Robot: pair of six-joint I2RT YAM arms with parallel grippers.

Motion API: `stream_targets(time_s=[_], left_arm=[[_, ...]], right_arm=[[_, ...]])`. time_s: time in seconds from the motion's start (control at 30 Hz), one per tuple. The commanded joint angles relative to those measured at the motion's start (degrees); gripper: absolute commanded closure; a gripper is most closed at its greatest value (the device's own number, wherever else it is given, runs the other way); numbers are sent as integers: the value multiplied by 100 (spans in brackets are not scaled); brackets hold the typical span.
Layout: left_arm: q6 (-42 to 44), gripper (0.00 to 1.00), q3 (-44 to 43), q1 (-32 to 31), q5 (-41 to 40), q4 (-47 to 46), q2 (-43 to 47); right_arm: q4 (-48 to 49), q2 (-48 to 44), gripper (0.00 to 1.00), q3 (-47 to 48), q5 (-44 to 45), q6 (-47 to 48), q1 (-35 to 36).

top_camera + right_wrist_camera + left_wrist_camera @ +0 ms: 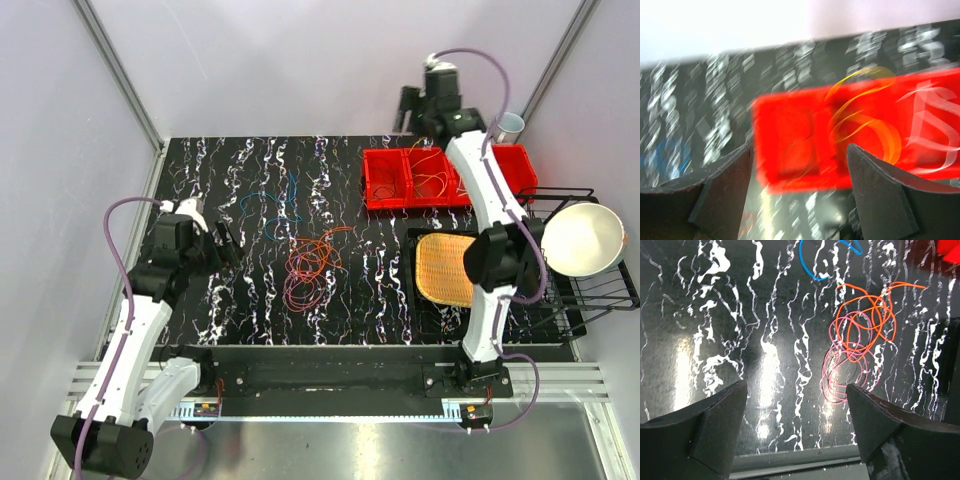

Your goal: Untangle the cables

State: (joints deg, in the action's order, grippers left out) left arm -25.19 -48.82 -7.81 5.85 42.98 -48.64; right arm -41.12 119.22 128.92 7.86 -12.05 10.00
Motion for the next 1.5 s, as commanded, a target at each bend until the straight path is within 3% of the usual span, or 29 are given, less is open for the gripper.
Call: stream_targets(time_s=[0.0, 0.1, 0.13, 0.23, 0.43, 0.6, 0.7, 0.97, 1.27, 1.47], left_arm=[[137, 15, 302, 26, 241, -746, 416], [365, 13, 242, 26, 654, -809, 304], [331, 12, 215, 17, 724, -818, 216], [138, 4, 92, -106, 612, -1037, -320], [-21, 7, -839, -897, -513, -1415, -1734], [-91, 12, -1559, -1029, -567, -2029, -2981], [-56, 22, -2103, -1029, -576, -2162, -3728], [321, 24, -3976, -1029, -734, -2022, -5749], [770, 25, -5769, -1029, -936, -1547, -7429], [849, 35, -6622, -985, -1112, -1240, -8151]], right_arm=[[586, -1293, 19, -1436, -55, -25, 616], [1535, -2435, 19, -3114, -188, -472, 870], [1789, -2726, 20, -3980, -92, -473, 968], [2643, -3755, 20, -5355, 480, -814, 1276], [2662, -4626, 23, -6474, -915, -1396, 1285], [2680, -5013, 21, -6924, -1067, -1431, 1285], [2619, -5023, 21, -7039, -1242, -1431, 1285], [2548, -5339, 21, -7373, -1348, -1309, 1277], [2223, -5620, 20, -7390, -1278, -1036, 1276], [2108, -5611, 19, -7329, -1216, -957, 1285]])
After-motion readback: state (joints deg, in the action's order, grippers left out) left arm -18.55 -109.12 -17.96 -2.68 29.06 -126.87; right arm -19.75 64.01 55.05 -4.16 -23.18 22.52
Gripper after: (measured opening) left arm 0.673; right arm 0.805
